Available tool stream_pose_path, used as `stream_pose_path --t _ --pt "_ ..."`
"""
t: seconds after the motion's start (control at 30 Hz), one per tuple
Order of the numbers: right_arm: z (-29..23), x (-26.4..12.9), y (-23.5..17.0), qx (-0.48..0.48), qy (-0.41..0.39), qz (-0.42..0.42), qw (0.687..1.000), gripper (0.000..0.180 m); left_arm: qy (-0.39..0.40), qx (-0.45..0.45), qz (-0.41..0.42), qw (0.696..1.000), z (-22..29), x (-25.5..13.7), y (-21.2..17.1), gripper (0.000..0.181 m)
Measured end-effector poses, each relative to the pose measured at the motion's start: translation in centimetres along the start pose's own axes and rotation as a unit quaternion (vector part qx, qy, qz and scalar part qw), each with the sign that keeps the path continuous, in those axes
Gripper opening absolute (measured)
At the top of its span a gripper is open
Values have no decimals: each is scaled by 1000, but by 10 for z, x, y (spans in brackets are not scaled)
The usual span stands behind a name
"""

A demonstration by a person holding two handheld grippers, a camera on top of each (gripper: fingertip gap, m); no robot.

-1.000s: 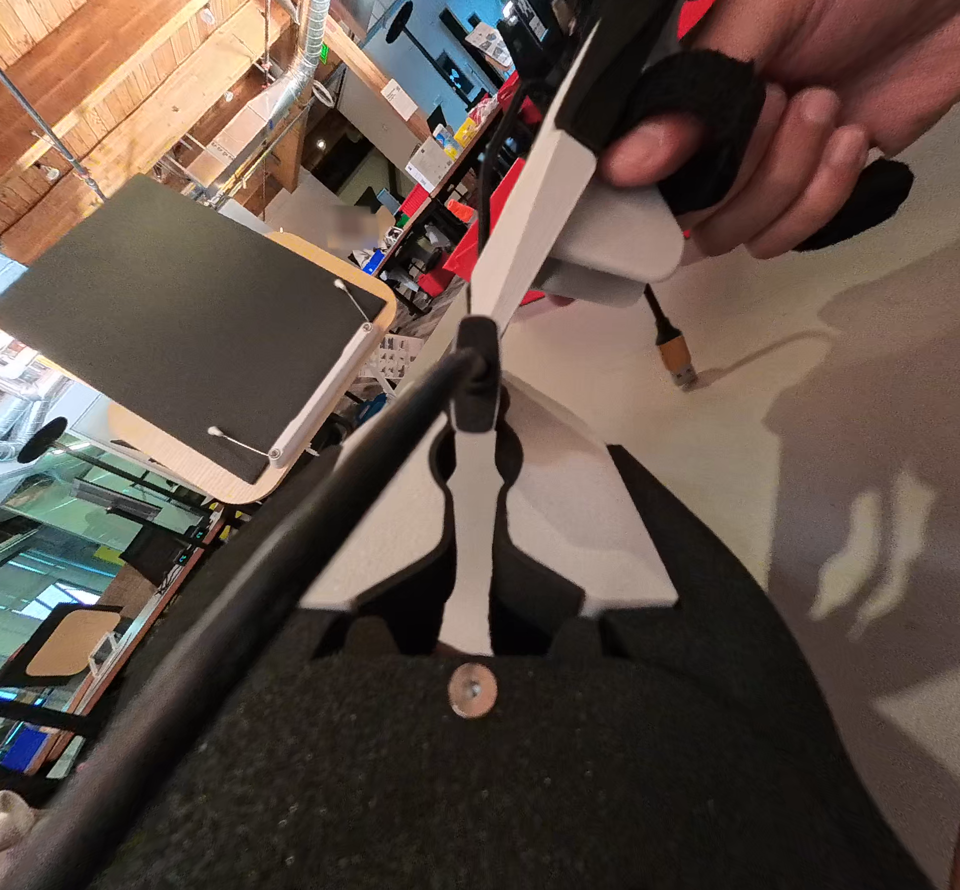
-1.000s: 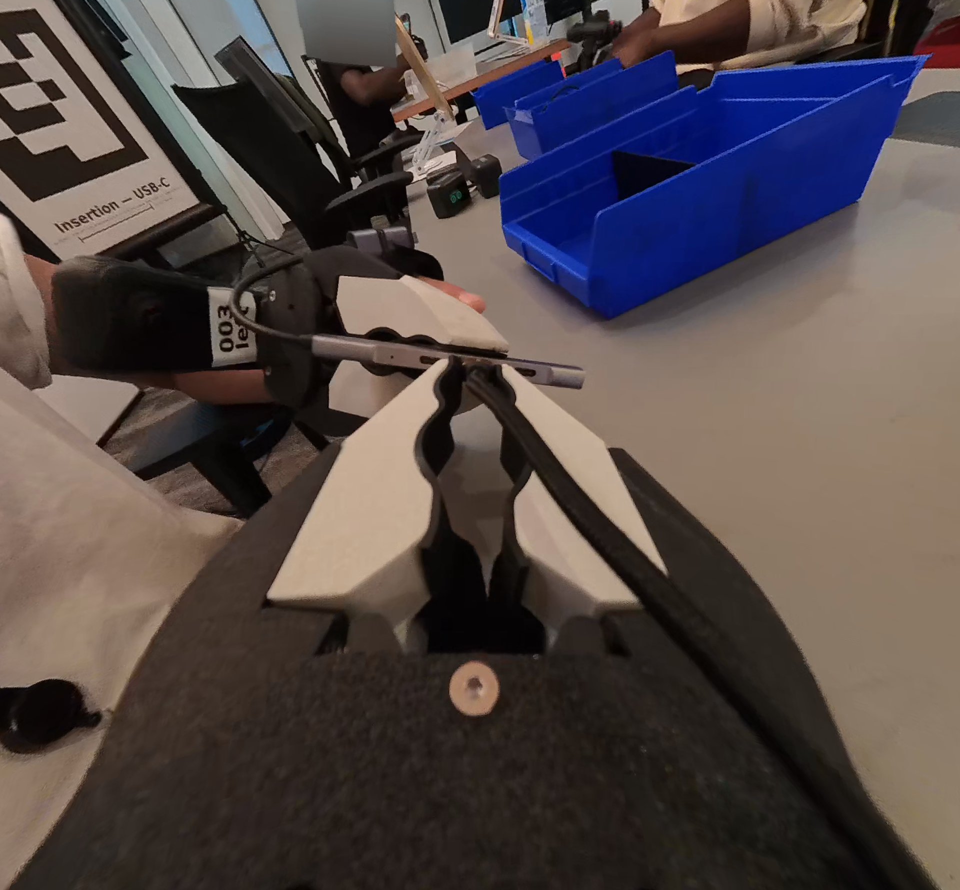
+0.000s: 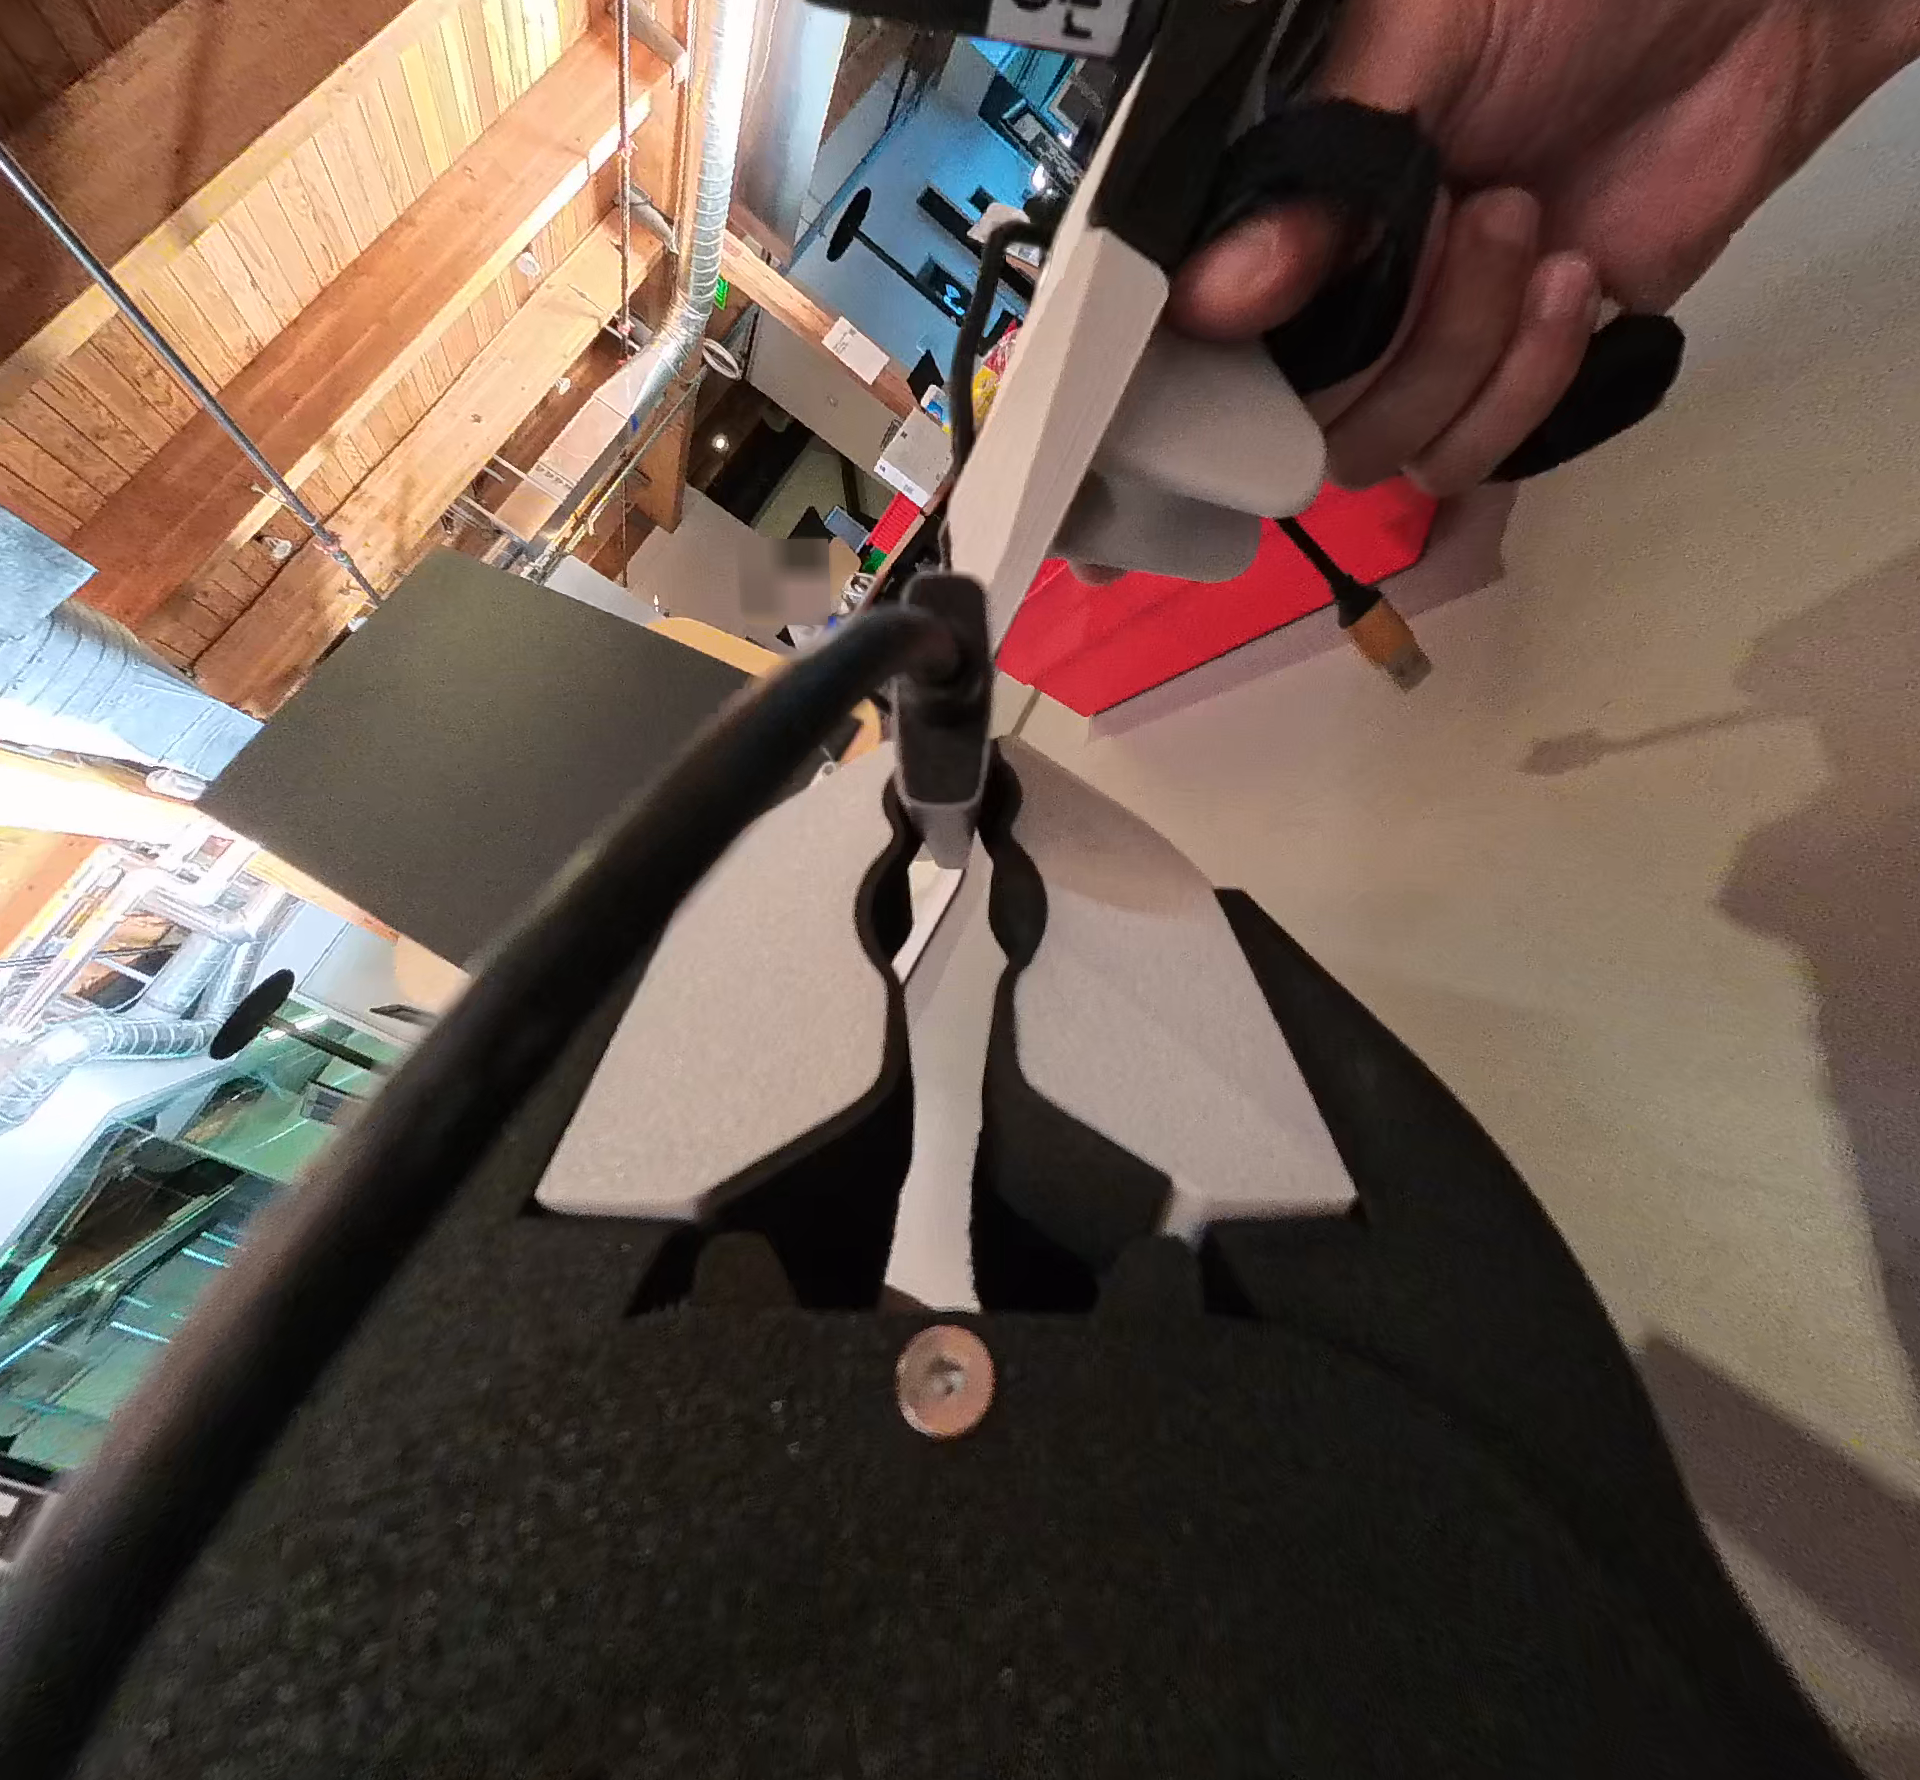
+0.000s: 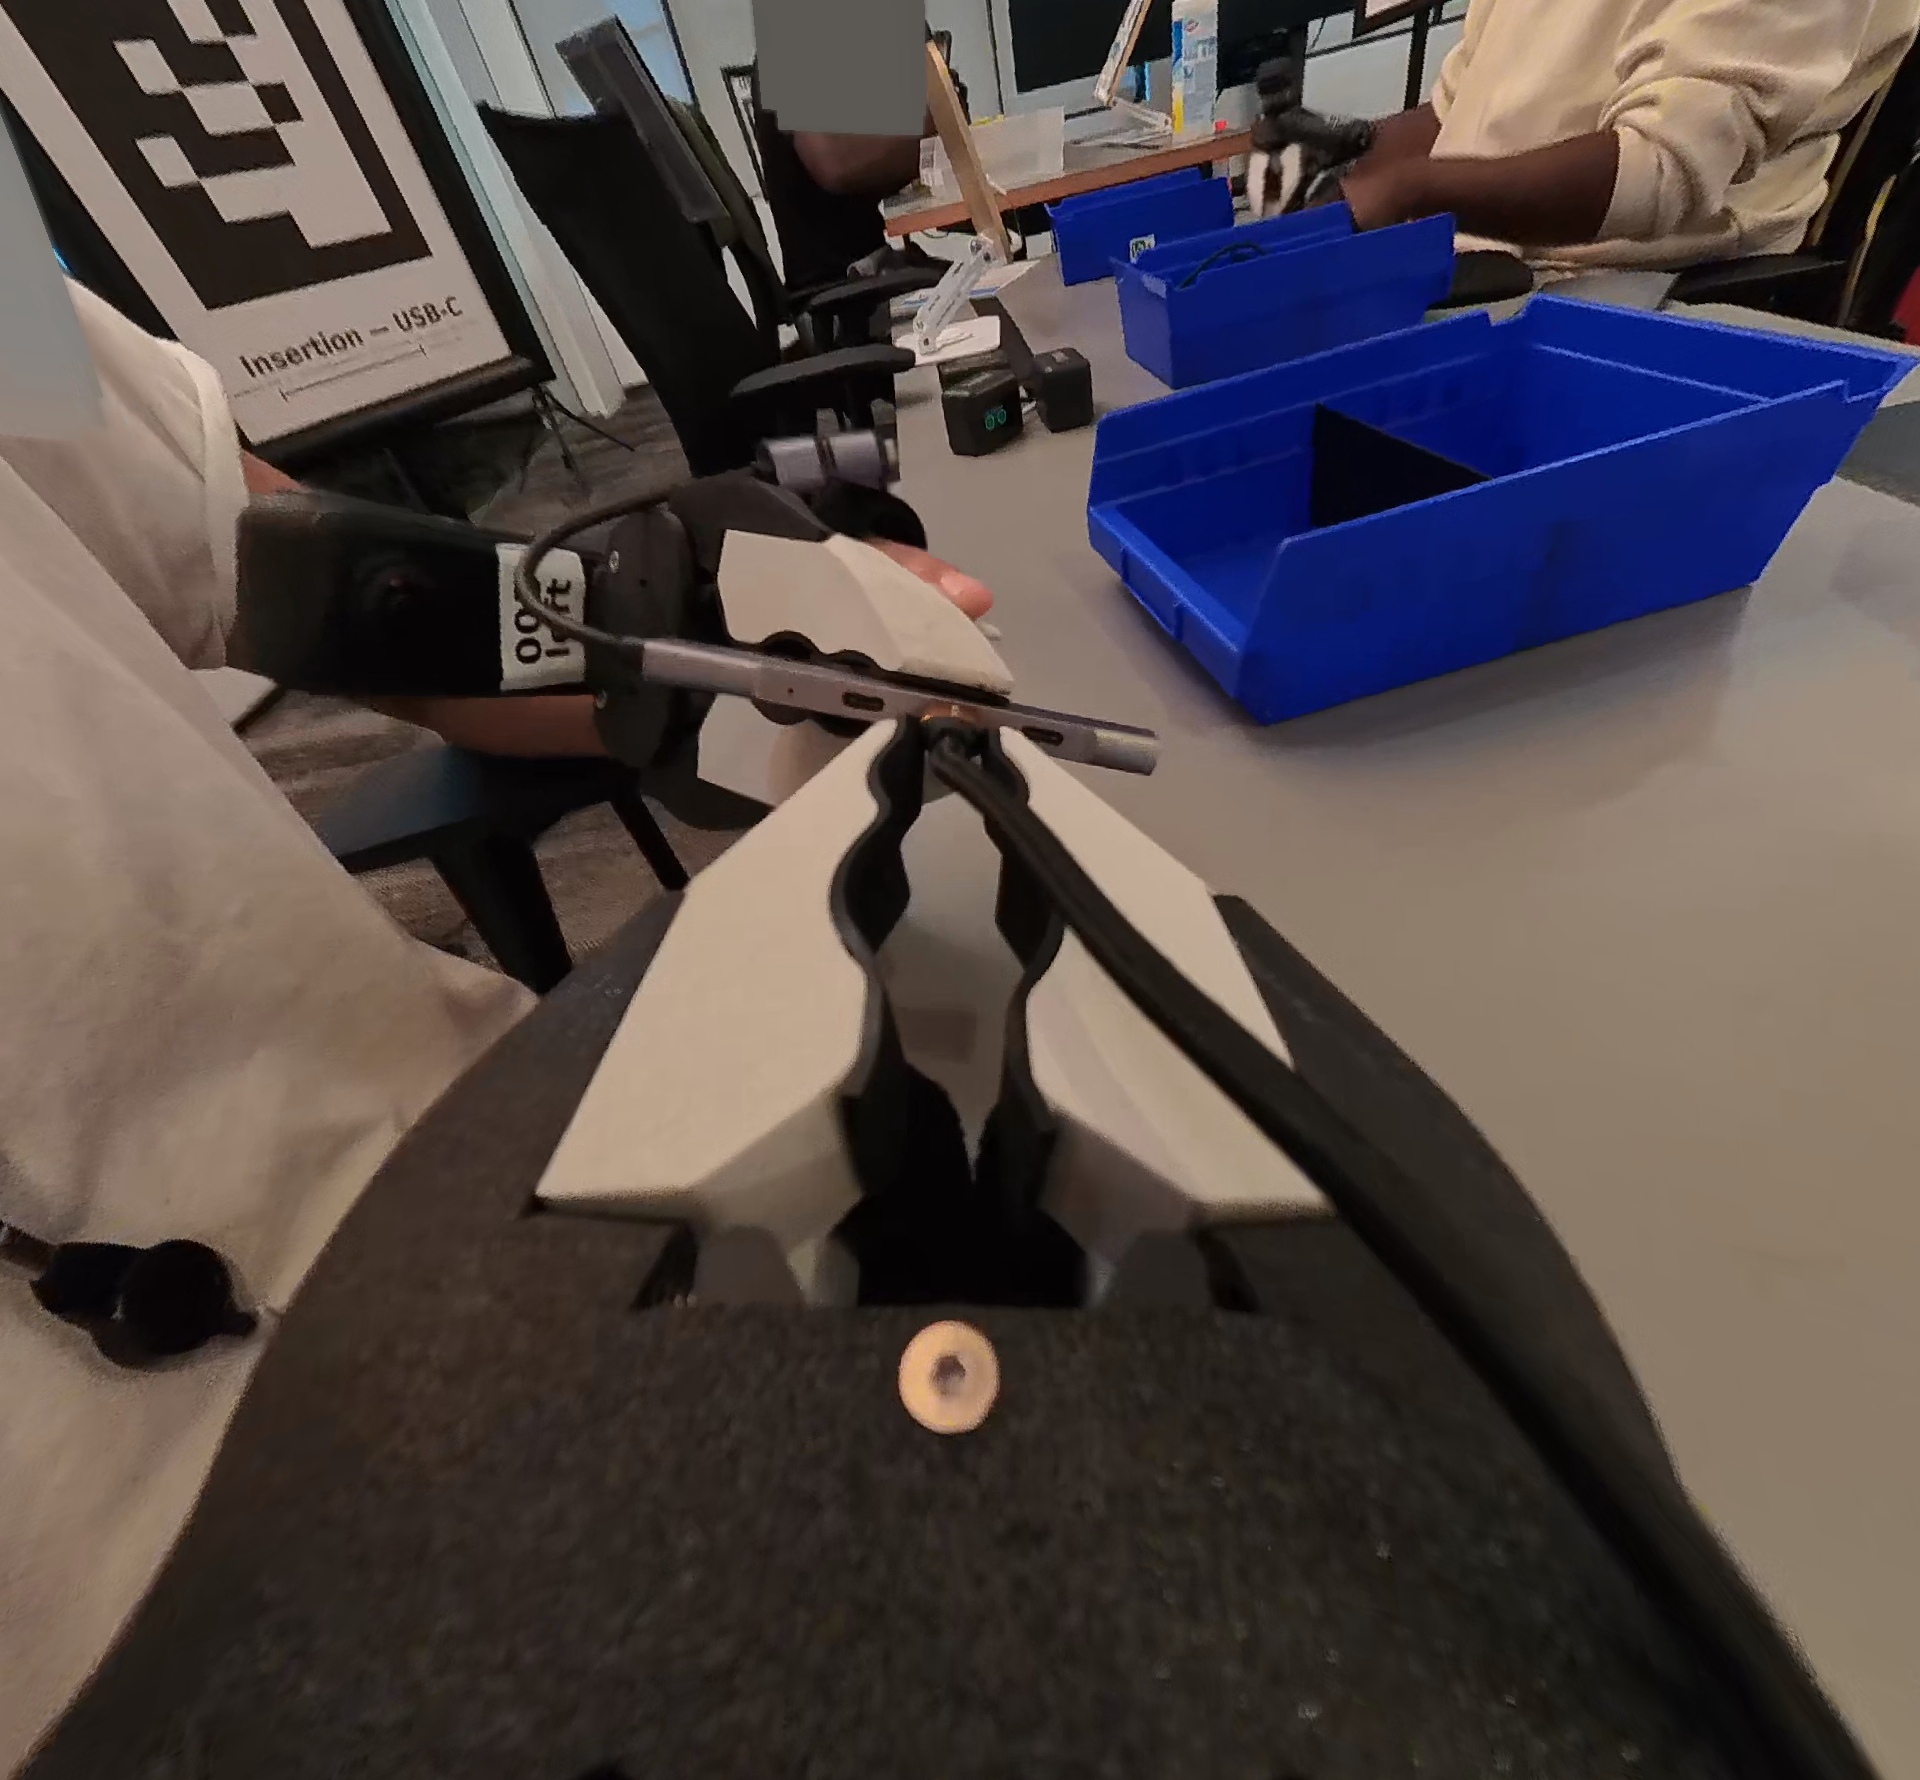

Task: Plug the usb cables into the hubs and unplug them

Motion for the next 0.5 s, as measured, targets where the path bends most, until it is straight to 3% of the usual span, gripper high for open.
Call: stream_pose_path --t 0.27,0.5 --pt "8 8 -12 99 37 57 993 11 23 20 -6 1000 2 0 -4 10" --pt "9 11 -13 84 14 53 995 10 22 26 -15 999 3 0 -5 10"
Point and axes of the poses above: each gripper's, where its closed fingertips meet, x out along the fingers, y out of its top, z = x × y across the jaws, the point moved 8 cm from there along -x, back along the fingers, and after that the axes turned 8 degrees about y, right-handed, at the moved point
